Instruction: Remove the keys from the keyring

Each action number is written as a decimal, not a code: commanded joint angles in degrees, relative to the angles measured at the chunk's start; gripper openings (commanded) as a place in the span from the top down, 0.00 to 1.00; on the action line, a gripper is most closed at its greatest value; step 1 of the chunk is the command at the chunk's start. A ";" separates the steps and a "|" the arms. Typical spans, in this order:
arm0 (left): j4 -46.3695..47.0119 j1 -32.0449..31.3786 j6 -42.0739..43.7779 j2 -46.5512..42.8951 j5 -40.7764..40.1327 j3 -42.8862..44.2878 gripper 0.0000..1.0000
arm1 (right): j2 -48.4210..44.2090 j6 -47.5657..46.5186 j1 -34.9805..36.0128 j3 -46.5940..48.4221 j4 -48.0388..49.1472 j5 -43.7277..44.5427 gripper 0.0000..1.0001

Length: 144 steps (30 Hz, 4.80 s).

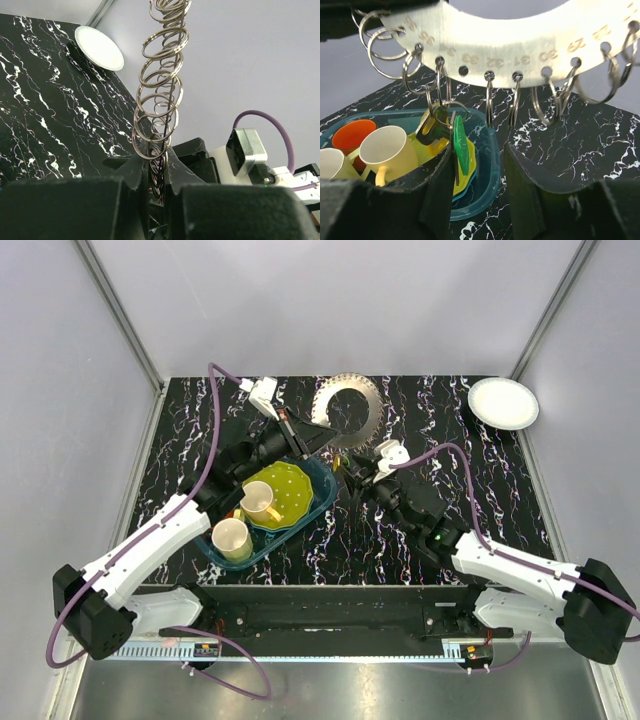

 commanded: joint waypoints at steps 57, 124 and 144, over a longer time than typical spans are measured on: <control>-8.47 0.36 10.96 -5.68 -4.34 -5.65 0.43 | -11.81 -15.52 1.56 19.22 -43.13 2.58 1.00; -8.93 -9.39 43.78 -12.63 8.31 -8.81 0.53 | -5.49 1.26 1.65 36.51 -69.73 -15.45 1.00; -1.90 -13.44 40.68 -6.83 12.09 -5.74 0.53 | -4.17 3.73 1.65 41.63 -79.09 -17.29 1.00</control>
